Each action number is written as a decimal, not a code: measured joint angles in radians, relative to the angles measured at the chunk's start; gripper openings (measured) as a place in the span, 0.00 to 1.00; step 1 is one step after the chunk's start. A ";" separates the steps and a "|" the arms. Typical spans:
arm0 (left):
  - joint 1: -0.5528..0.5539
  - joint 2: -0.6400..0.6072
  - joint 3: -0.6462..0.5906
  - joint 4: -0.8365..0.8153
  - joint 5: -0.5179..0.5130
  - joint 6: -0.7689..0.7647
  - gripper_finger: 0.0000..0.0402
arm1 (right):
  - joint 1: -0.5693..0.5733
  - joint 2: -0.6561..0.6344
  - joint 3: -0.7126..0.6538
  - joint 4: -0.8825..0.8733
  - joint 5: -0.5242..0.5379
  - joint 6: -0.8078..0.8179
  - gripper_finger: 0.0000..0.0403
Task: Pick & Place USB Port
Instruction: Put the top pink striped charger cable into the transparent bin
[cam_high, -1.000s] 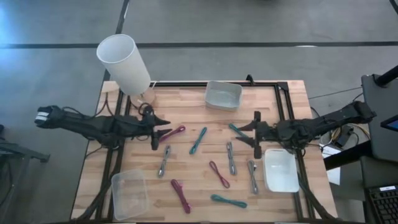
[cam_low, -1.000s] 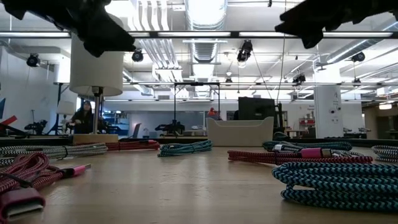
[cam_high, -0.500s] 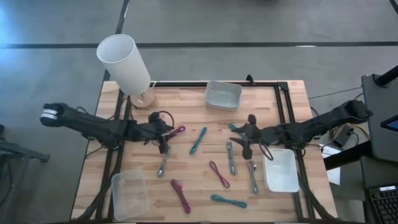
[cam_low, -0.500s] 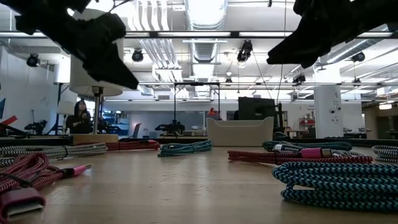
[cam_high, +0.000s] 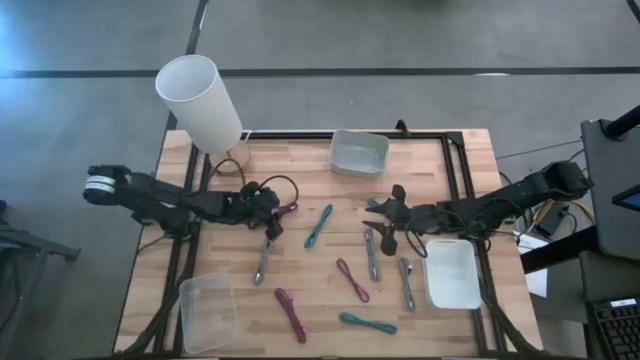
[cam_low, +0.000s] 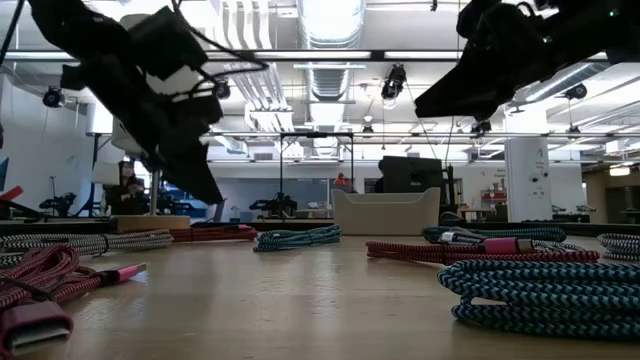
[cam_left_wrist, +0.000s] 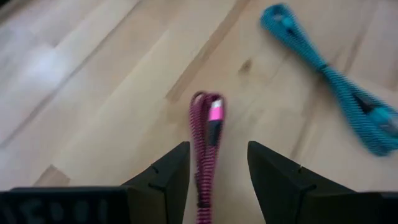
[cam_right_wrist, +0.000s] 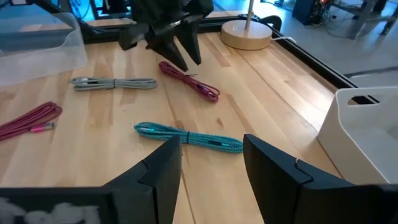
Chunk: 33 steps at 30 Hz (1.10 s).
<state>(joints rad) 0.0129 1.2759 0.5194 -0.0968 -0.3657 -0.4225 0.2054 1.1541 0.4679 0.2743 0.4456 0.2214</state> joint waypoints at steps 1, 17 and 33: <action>0.009 0.011 0.000 -0.001 0.014 -0.003 0.41 | -0.005 0.000 0.000 -0.002 0.000 0.009 0.42; 0.025 0.165 0.001 0.003 0.026 -0.066 0.41 | -0.037 0.016 0.000 -0.006 0.000 0.041 0.42; 0.024 0.177 0.006 0.008 0.034 -0.074 0.20 | -0.036 0.026 0.000 -0.005 0.000 0.041 0.42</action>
<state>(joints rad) 0.0364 1.4534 0.5251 -0.0891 -0.3320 -0.4969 0.1692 1.1801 0.4675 0.2696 0.4454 0.2626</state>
